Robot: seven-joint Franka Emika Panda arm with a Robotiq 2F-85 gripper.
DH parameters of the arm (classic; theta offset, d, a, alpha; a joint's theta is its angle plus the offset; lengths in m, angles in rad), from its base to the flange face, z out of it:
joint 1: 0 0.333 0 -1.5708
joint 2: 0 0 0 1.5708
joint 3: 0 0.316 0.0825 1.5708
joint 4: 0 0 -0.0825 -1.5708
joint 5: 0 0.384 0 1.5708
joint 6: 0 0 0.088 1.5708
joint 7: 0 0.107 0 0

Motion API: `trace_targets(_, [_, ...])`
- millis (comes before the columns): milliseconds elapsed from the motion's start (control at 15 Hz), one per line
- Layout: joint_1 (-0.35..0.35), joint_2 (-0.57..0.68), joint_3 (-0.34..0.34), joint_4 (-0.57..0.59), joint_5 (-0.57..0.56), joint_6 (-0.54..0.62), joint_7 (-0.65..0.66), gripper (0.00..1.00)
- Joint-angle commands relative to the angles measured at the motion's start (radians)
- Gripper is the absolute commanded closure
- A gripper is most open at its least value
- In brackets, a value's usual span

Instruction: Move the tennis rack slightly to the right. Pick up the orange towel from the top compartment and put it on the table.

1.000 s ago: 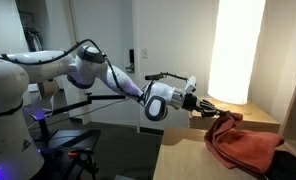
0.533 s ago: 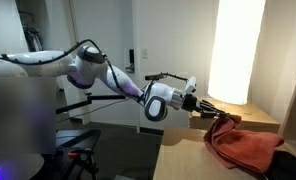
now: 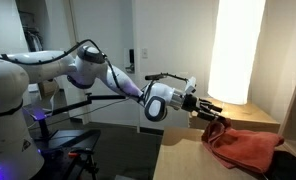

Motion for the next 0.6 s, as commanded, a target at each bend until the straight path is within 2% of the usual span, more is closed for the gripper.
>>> trace_targets(0, [0.008,0.000,-0.015,-0.012,0.006,-0.026,0.000,0.00])
trace_targets(200, [0.022,0.000,-0.025,-0.034,0.019,-0.016,0.000,0.00])
trace_targets(267, [0.001,0.000,-0.004,-0.008,0.001,-0.003,0.000,0.00])
trace_targets(533, [0.000,0.000,0.000,-0.008,0.001,-0.003,0.000,0.00])
